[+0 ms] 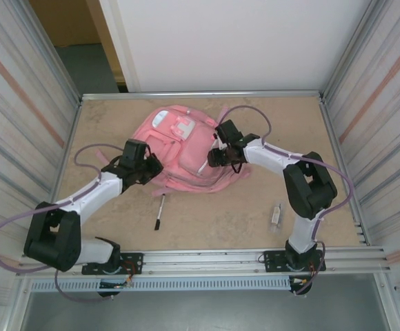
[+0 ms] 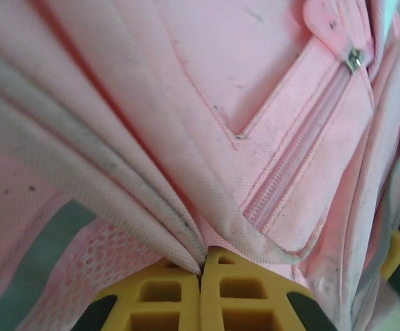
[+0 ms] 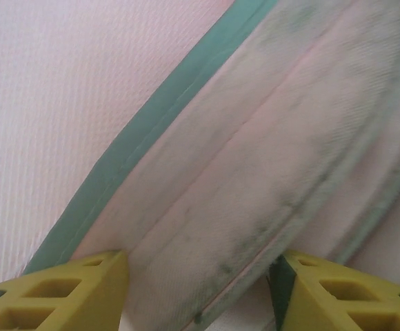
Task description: Pack the student bag
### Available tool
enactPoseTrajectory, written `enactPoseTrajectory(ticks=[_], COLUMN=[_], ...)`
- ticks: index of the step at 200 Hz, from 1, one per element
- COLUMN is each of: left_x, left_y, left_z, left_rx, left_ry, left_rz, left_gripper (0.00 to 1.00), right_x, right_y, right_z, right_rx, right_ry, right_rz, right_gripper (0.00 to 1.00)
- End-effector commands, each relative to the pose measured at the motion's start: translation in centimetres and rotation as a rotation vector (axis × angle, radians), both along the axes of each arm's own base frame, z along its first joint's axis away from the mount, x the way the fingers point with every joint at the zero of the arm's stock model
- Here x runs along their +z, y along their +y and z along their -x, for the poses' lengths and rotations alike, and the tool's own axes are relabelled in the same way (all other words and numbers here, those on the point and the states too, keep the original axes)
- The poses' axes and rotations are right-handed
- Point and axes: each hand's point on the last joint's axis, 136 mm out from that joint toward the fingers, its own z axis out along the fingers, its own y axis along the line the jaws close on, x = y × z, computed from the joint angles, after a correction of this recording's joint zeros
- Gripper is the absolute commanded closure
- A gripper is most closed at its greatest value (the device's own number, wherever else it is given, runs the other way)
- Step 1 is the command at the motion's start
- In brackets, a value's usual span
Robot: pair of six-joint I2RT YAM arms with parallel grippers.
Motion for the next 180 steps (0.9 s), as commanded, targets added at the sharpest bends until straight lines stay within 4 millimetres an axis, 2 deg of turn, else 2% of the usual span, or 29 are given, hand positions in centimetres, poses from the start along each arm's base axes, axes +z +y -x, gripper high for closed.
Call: enactPoseTrajectory(ticks=[1,9,28,42,50,64,85,94,108,124,132,148,180], left_x=[0.0,0.0,0.1,0.3,0.5,0.7,0.5,0.6,0.6,0.3,0.1,0.5,-0.1], left_y=[-0.6,-0.8,-1.5,-2.0,-2.4,-2.6,-2.5,-2.6,-2.8,-3.1,-3.2,-3.9,-4.6], left_z=[1.7,1.9,2.3,2.5,2.6,2.8,2.8,2.7,2.7,2.6,2.6,2.4,2.5], left_rx=[0.060,0.065,0.068,0.061,0.051,0.047,0.072,0.076,0.079,0.103,0.114,0.098,0.100], left_ry=[0.049,0.062,0.081,0.084,0.086,0.088,0.094,0.097,0.110,0.136,0.150,0.147,0.178], left_rz=[0.083,0.107,0.144,0.169,0.182,0.190,0.208,0.217,0.231,0.261,0.280,0.313,0.335], left_gripper=[1.00,1.00,1.00,1.00,1.00,1.00,1.00,1.00,1.00,1.00,1.00,1.00,1.00], right_x=[5.5,7.7,11.4,12.9,13.2,12.6,11.3,11.0,10.5,9.1,8.8,8.5,6.8], right_y=[-0.1,-0.4,-1.7,-2.0,-1.1,0.4,2.5,4.6,6.6,8.5,9.3,10.7,12.2], right_z=[-1.3,-1.0,1.2,3.5,5.1,7.8,10.7,11.7,11.9,13.5,14.3,15.3,14.4], right_rx=[0.010,0.005,-0.008,0.028,0.111,0.182,0.045,0.030,-0.117,-0.201,-0.219,-0.280,-0.334], right_ry=[-0.225,-0.313,-0.461,-0.524,-0.524,-0.416,-0.068,0.067,0.153,0.179,0.164,0.206,0.177], right_rz=[-0.022,-0.051,-0.056,-0.052,-0.080,-0.189,-0.472,-0.648,-0.839,-0.775,-0.721,-0.734,-0.746], right_gripper=[0.43,0.42,0.41,0.37,0.35,0.28,0.24,0.27,0.35,0.35,0.34,0.35,0.42])
